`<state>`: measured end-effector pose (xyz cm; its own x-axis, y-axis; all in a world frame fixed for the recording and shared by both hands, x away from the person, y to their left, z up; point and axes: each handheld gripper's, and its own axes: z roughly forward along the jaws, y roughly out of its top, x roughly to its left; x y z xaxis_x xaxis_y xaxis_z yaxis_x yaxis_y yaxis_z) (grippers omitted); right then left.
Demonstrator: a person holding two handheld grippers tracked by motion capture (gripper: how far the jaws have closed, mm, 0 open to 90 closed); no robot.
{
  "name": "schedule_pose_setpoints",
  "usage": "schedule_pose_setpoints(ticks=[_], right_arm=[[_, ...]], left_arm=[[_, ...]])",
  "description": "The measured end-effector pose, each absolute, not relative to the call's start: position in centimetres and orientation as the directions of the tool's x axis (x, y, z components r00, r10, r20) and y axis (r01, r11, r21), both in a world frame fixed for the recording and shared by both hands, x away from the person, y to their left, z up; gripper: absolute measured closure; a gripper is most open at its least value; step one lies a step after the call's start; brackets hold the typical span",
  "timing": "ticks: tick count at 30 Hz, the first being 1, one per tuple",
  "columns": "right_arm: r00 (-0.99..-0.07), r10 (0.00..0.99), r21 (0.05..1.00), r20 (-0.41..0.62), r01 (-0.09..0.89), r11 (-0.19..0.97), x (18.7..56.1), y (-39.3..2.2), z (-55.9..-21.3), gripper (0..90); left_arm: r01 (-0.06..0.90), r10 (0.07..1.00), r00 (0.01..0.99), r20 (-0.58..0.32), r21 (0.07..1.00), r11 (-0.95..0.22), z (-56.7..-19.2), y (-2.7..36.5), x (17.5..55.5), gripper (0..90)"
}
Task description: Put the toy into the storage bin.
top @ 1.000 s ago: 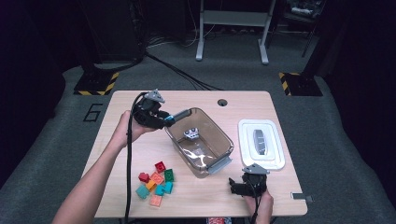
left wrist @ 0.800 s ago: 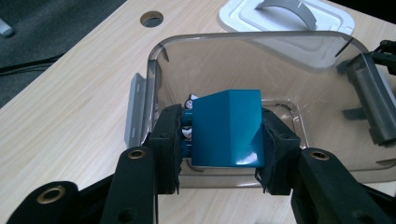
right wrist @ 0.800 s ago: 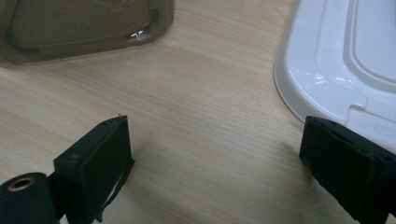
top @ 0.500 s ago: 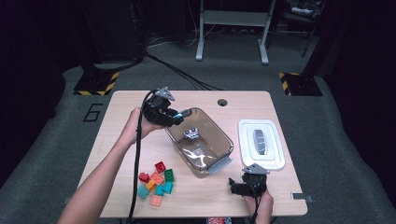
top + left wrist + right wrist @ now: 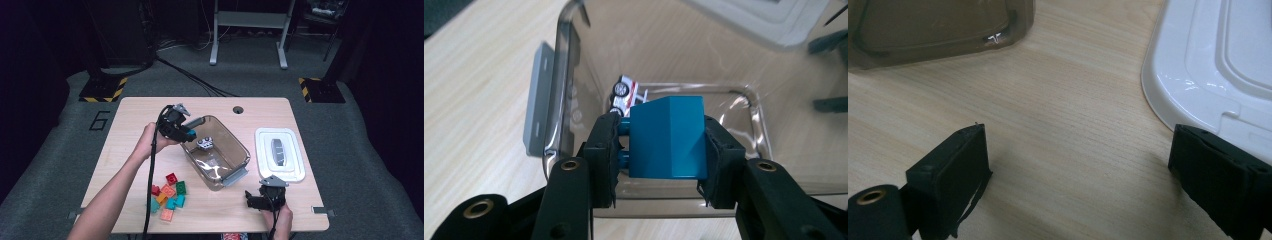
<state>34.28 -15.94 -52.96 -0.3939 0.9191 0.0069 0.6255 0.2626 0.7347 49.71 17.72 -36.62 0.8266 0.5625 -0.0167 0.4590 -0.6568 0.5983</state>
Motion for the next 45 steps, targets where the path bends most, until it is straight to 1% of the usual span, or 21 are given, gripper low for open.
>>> schedule_pose_setpoints(ticks=[8, 11, 15, 17, 18, 21, 23, 28, 35, 38, 41, 45], right_arm=[[-0.393, 0.919, 0.736, 0.008, 0.625, 0.261, 34.3, -15.9, -53.0, 8.5], [-0.394, 0.919, 0.736, 0.009, 0.625, 0.261, 34.3, -15.9, -53.0, 8.5], [-0.393, 0.919, 0.736, 0.008, 0.625, 0.261, 34.3, -15.9, -53.0, 8.5], [-0.393, 0.920, 0.736, 0.008, 0.625, 0.261, 34.3, -15.9, -53.0, 8.5], [-0.393, 0.919, 0.735, 0.008, 0.625, 0.261, 34.3, -15.9, -53.0, 8.5], [-0.393, 0.919, 0.735, 0.008, 0.625, 0.261, 34.3, -15.9, -53.0, 8.5], [-0.393, 0.920, 0.736, 0.008, 0.625, 0.261, 34.3, -15.9, -53.0, 8.6], [-0.393, 0.920, 0.736, 0.008, 0.625, 0.261, 34.3, -16.0, -53.0, 8.6], [-0.394, 0.919, 0.736, 0.009, 0.625, 0.260, 34.3, -15.9, -53.0, 8.6], [-0.393, 0.920, 0.736, 0.008, 0.625, 0.261, 34.3, -16.0, -53.0, 8.6], [-0.393, 0.919, 0.736, 0.008, 0.625, 0.261, 34.3, -16.0, -53.0, 8.6], [-0.393, 0.920, 0.736, 0.008, 0.625, 0.261, 34.3, -16.0, -53.0, 8.6]], left_arm=[[0.513, 0.596, 0.803, -0.031, 0.545, -0.663, -38.3, 17.9, 50.3, 56.6], [0.517, 0.593, 0.805, -0.039, 0.537, -0.666, -38.6, 17.9, 50.3, 56.5], [0.504, 0.582, 0.813, -0.019, 0.523, -0.687, -38.5, 17.6, 50.2, 56.0], [0.506, 0.579, 0.815, -0.028, 0.521, -0.688, -38.4, 17.6, 50.1, 50.9], [0.506, 0.578, 0.815, -0.030, 0.524, -0.686, -38.3, 17.6, 50.0, 44.4], [0.500, 0.577, 0.816, -0.030, 0.536, -0.680, -37.9, 17.7, 49.7, 32.7], [0.498, 0.579, 0.815, -0.029, 0.546, -0.674, -37.5, 18.0, 49.4, 27.0], [0.496, 0.598, 0.801, -0.027, 0.590, -0.637, -36.5, 19.4, 48.2, 16.7], [0.494, 0.640, 0.768, -0.010, 0.645, -0.583, -36.0, 22.2, 46.1, 9.1], [0.501, 0.657, 0.754, -0.006, 0.652, -0.569, -36.7, 23.3, 45.3, 5.1], [0.509, 0.671, 0.742, 0.001, 0.650, -0.565, -37.7, 24.6, 44.5, 3.6], [0.531, 0.691, 0.723, -0.014, 0.651, -0.543, -39.5, 25.9, 43.9, 1.8]])
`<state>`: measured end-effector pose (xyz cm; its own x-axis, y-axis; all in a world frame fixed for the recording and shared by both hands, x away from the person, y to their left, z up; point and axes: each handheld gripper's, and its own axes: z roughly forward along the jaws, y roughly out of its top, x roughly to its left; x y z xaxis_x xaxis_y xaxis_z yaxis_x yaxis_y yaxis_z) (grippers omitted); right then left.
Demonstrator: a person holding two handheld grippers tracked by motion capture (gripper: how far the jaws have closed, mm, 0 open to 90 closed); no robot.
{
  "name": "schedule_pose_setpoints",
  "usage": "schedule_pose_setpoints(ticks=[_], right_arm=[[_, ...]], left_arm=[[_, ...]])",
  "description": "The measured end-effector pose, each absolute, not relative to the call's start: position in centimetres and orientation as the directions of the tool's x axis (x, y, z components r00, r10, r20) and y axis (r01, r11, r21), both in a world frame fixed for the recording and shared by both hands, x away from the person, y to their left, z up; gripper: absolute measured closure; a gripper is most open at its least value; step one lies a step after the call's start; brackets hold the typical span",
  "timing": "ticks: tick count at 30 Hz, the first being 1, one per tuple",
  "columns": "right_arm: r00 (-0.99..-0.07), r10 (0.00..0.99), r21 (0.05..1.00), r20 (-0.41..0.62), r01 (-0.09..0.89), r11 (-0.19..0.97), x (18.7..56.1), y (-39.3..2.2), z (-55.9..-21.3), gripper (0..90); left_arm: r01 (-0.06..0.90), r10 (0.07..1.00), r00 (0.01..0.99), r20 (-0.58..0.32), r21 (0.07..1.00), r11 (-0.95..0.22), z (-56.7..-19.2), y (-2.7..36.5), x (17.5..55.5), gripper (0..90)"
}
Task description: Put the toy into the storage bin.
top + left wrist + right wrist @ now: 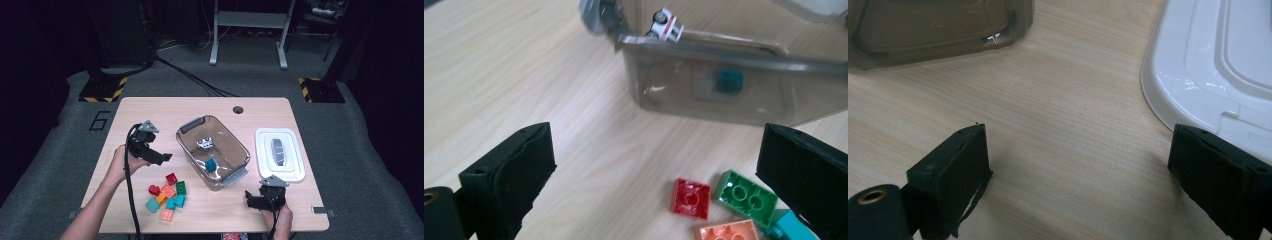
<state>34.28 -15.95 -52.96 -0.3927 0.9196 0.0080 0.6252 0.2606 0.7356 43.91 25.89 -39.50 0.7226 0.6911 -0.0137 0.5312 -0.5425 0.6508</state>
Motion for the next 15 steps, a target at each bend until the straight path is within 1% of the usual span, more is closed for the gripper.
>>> schedule_pose_setpoints(ticks=[4, 8, 15], right_arm=[[-0.393, 0.920, 0.736, 0.008, 0.625, 0.261, 34.3, -16.0, -53.0, 8.6], [-0.393, 0.920, 0.736, 0.008, 0.625, 0.261, 34.3, -16.0, -53.0, 8.6], [-0.393, 0.920, 0.736, 0.007, 0.625, 0.261, 34.3, -16.0, -53.0, 8.7]], left_arm=[[0.556, 0.696, 0.717, -0.038, 0.633, -0.538, -41.9, 26.3, 43.5, 0.9], [0.571, 0.691, 0.722, -0.036, 0.596, -0.565, -44.3, 25.7, 42.9, 0.7], [0.574, 0.670, 0.742, -0.030, 0.544, -0.611, -47.0, 24.8, 42.8, 2.3]])
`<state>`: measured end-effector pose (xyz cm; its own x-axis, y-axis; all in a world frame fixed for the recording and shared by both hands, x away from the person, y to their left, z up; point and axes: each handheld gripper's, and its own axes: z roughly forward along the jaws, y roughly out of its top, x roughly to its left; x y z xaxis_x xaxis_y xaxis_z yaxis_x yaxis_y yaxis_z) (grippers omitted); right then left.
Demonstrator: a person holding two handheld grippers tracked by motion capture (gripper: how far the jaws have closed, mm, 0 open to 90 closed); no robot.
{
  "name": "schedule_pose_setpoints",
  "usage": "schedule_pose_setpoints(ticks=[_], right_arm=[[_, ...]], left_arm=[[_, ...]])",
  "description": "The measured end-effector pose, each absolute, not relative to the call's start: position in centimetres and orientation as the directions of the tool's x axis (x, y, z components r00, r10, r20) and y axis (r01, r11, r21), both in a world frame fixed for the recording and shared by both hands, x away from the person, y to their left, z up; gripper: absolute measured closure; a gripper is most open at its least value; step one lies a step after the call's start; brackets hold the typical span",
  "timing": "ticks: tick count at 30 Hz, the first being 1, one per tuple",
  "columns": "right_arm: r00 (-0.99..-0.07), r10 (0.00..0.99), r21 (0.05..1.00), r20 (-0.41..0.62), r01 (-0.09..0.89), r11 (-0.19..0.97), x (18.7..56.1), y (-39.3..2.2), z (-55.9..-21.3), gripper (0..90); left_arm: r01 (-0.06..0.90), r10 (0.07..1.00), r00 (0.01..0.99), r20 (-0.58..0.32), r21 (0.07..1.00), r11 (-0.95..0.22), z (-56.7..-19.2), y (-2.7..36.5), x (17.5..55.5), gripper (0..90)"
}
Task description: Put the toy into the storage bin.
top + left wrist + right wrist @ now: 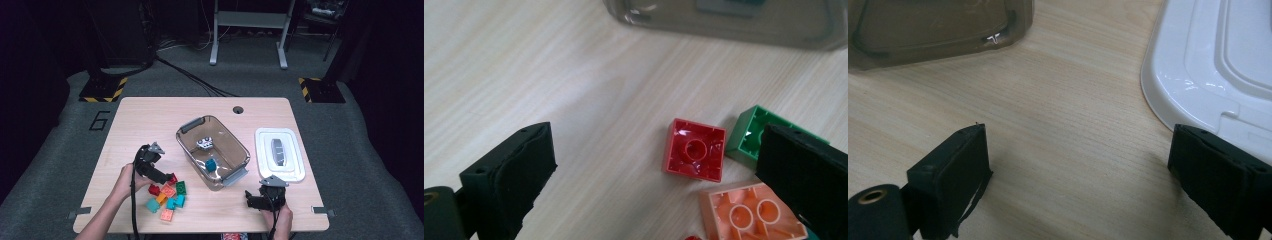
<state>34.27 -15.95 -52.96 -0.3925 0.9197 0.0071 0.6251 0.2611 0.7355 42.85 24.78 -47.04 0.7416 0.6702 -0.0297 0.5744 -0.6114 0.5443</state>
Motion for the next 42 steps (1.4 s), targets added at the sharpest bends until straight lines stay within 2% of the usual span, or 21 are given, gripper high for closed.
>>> schedule_pose_setpoints(ticks=[5, 8, 12, 14, 20, 25, 29, 42], right_arm=[[-0.392, 0.920, 0.735, 0.007, 0.625, 0.261, 34.3, -16.0, -53.0, 8.7], [-0.391, 0.920, 0.736, 0.007, 0.626, 0.260, 34.3, -16.0, -53.0, 8.7], [-0.392, 0.920, 0.736, 0.007, 0.625, 0.260, 34.3, -16.0, -53.0, 8.7], [-0.391, 0.920, 0.736, 0.007, 0.626, 0.260, 34.3, -16.0, -53.0, 8.7], [-0.392, 0.920, 0.736, 0.007, 0.625, 0.260, 34.3, -16.0, -53.0, 8.7], [-0.391, 0.920, 0.736, 0.007, 0.625, 0.260, 34.3, -16.0, -53.0, 8.7], [-0.391, 0.920, 0.736, 0.007, 0.625, 0.260, 34.3, -16.0, -53.0, 8.7], [-0.390, 0.921, 0.736, 0.004, 0.624, 0.262, 34.3, -16.0, -53.0, 8.8]], left_arm=[[0.577, 0.660, 0.751, -0.033, 0.518, -0.631, -48.2, 24.2, 42.9, 5.0], [0.576, 0.657, 0.754, -0.032, 0.513, -0.637, -48.5, 24.1, 43.0, 9.6], [0.580, 0.656, 0.754, -0.033, 0.501, -0.642, -48.8, 23.9, 43.0, 17.2], [0.571, 0.652, 0.758, -0.016, 0.501, -0.651, -48.9, 23.8, 43.0, 25.2], [0.551, 0.638, 0.770, 0.004, 0.501, -0.668, -49.0, 23.5, 42.8, 40.1], [0.541, 0.626, 0.780, 0.011, 0.490, -0.683, -49.2, 23.1, 42.9, 47.3], [0.536, 0.620, 0.784, 0.015, 0.486, -0.690, -49.3, 22.9, 42.8, 57.6], [0.553, 0.630, 0.776, -0.012, 0.493, -0.672, -48.7, 23.5, 43.0, 58.7]])
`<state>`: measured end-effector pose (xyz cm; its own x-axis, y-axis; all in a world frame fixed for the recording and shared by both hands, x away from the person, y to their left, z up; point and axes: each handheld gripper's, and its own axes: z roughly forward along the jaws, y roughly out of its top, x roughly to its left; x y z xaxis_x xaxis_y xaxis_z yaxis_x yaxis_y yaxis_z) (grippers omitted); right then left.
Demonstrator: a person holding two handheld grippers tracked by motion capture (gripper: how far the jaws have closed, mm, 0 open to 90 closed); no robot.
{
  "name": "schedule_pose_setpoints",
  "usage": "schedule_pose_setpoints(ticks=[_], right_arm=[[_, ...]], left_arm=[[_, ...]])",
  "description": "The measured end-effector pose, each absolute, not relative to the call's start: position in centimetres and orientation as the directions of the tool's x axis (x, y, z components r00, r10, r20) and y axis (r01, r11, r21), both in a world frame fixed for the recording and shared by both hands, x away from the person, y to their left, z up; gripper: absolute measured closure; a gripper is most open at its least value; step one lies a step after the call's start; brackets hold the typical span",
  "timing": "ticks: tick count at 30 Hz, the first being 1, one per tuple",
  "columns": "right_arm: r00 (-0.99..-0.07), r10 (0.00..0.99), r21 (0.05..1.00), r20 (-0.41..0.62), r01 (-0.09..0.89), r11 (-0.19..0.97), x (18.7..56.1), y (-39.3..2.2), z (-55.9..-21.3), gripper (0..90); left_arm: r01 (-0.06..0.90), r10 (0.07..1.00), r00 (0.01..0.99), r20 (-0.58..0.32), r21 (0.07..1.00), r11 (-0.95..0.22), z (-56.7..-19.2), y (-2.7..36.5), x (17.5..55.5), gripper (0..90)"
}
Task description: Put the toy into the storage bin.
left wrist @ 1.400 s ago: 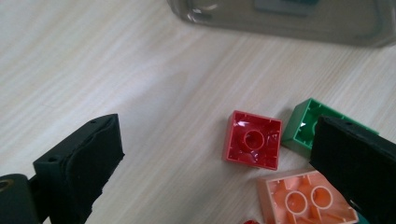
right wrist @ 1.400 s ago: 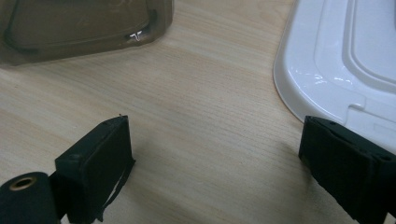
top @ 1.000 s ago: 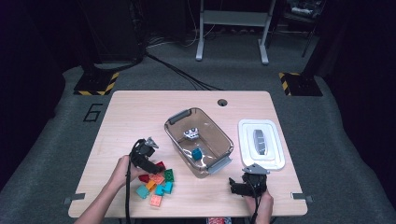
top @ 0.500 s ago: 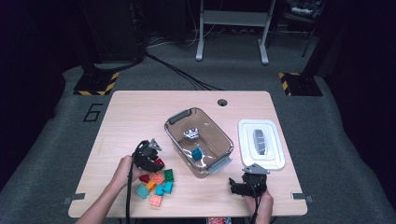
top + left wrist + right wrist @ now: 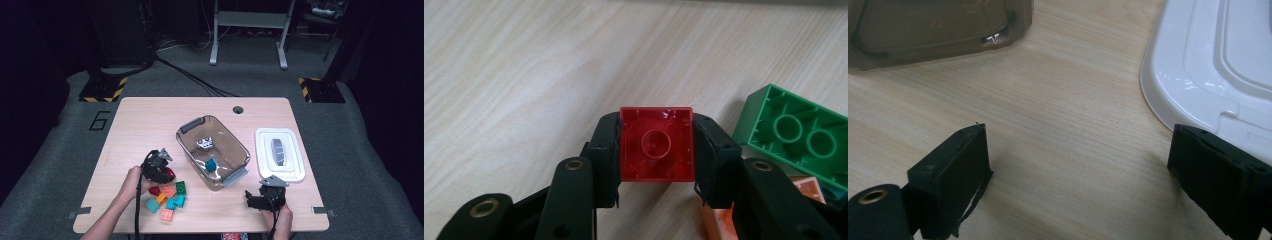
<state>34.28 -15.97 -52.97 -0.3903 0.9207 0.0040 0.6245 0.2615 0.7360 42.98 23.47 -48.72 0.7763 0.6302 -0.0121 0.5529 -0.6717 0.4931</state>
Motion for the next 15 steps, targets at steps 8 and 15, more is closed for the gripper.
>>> schedule_pose_setpoints(ticks=[8, 15], right_arm=[[-0.391, 0.920, 0.736, 0.007, 0.625, 0.260, 34.3, -16.0, -53.0, 8.8], [-0.391, 0.920, 0.736, 0.004, 0.625, 0.262, 34.3, -16.0, -53.0, 8.8]], left_arm=[[0.543, 0.637, 0.771, -0.002, 0.525, -0.656, -46.8, 24.0, 43.1, 58.7], [0.538, 0.643, 0.766, 0.006, 0.542, -0.646, -45.4, 24.4, 43.4, 58.7]])
